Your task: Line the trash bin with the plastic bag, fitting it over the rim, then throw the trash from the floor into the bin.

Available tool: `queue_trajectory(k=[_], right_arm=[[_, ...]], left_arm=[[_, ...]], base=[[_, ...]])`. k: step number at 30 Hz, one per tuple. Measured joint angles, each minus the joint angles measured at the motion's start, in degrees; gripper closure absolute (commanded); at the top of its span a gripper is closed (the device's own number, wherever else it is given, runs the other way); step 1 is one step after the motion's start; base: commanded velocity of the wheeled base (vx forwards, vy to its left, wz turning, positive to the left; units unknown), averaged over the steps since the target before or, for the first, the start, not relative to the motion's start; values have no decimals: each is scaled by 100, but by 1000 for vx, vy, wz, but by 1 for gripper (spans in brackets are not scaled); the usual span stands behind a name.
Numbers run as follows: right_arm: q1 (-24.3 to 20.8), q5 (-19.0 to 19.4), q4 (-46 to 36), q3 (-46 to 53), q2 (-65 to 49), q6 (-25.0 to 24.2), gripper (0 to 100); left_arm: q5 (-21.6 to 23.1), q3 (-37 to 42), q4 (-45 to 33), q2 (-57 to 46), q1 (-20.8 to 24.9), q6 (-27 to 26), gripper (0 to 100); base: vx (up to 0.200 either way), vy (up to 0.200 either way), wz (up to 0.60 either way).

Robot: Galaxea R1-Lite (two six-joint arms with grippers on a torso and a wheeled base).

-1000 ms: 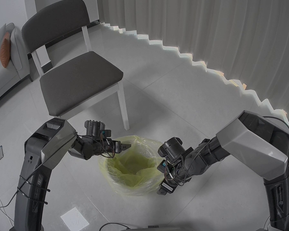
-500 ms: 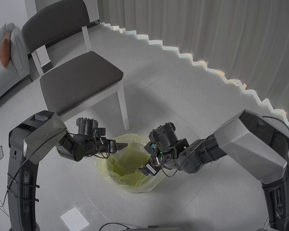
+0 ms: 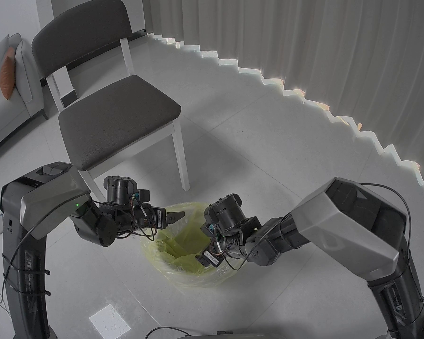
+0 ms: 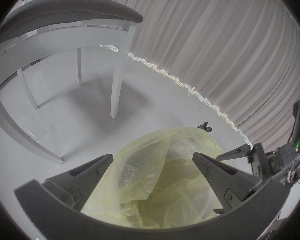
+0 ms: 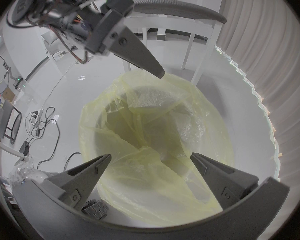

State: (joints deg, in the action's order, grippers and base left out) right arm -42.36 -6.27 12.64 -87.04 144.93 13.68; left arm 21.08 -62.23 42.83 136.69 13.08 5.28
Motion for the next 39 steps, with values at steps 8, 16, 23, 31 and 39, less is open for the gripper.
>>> queue_trajectory(k=[8, 16, 23, 31, 39], right_arm=[[33, -121, -33, -48, 394, 169, 0], [72, -126, 2, 675, 328, 460, 0], [102, -121, 0, 1019, 221, 499, 0], [118, -110, -2, 1073, 46, 441, 0], [391, -33, -24, 1345, -638, 433, 0]], left_arm=[[-6, 345, 201, -139, 28, -2, 0], [-4, 391, 208, -180, 67, -4, 0], [-4, 418, 343, -100, 106, -2, 0], [-15, 446, 417, -34, 105, 9, 0], [-6, 490, 502, -149, 63, 211, 0]], base=[[0, 0, 0], [0, 0, 0], [0, 0, 0], [0, 0, 0], [0, 0, 0]])
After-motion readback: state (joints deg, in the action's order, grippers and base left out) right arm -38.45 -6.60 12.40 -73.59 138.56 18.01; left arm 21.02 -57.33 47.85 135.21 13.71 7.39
